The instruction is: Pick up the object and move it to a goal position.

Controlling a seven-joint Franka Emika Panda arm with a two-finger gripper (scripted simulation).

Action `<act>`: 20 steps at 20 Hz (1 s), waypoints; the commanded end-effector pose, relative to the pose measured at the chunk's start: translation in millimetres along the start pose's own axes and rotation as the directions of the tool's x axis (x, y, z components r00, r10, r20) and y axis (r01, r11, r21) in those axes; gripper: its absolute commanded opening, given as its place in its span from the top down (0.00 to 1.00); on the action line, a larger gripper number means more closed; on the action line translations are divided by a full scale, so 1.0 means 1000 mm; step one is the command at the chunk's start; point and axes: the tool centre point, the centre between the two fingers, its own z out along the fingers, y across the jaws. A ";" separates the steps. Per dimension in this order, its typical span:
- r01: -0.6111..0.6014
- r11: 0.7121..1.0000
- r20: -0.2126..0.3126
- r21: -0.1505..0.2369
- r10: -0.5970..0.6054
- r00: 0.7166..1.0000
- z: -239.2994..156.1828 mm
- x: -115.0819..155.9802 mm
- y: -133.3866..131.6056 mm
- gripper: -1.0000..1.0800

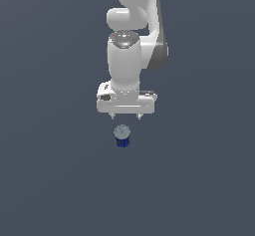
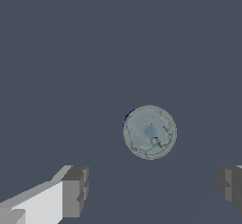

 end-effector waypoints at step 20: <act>-0.063 0.998 0.020 0.026 0.062 0.998 0.003 -0.004 -0.015 0.04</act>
